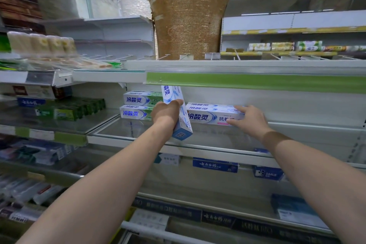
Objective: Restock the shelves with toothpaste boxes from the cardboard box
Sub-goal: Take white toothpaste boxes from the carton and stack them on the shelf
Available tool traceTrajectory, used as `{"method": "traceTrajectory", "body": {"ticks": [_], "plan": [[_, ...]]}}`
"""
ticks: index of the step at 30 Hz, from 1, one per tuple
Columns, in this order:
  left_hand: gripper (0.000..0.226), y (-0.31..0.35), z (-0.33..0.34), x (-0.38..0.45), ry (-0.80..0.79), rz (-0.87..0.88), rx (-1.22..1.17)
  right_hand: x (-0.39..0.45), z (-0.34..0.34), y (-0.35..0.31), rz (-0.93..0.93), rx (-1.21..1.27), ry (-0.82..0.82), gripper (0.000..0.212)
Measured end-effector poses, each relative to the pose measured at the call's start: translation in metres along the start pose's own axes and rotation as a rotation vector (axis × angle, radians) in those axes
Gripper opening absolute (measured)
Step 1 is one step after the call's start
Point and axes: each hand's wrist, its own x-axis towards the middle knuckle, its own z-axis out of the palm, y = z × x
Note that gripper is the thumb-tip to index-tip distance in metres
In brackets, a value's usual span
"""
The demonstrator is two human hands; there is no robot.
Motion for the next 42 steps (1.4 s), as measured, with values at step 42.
{"method": "traceTrajectory", "body": {"ticks": [42], "plan": [[0.073, -0.021, 0.017, -0.003, -0.287, 0.928, 1.343, -0.027, -0.022, 0.029, 0.107, 0.048, 0.171, 0.054]]}}
